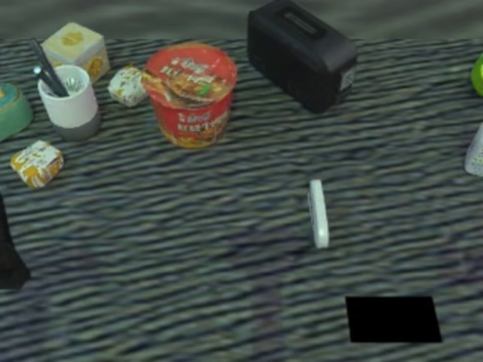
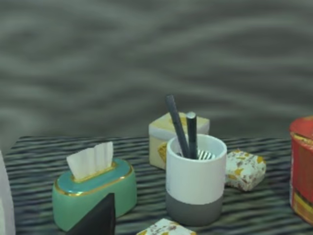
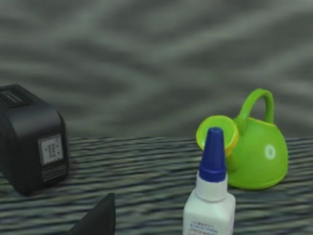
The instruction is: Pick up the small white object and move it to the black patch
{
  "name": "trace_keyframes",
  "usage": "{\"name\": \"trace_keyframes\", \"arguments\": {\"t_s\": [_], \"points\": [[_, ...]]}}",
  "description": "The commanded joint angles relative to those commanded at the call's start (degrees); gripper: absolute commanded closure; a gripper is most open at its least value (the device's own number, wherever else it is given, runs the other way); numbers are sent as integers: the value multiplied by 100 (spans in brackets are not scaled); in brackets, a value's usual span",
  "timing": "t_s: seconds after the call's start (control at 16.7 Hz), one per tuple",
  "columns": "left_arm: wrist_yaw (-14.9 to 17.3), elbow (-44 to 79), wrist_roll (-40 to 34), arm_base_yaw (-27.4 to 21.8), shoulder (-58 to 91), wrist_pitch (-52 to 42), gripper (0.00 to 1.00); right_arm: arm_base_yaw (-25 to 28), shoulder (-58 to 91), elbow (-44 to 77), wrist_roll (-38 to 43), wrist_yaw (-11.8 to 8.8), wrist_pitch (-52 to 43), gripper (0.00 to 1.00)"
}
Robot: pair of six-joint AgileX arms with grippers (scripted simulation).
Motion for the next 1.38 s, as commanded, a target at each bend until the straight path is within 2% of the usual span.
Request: {"name": "trace_keyframes", "arguments": {"t_s": [0.3,0.54,1.38], "points": [[0,0,0,0,0,0,0,131,349,352,104,-19,-254,0],[0,0,0,0,0,0,0,515,1670,1649,446,-31,-1105,0],[0,0,0,0,0,0,0,2452,10151,8570,2153,9,-5792,0]]}}
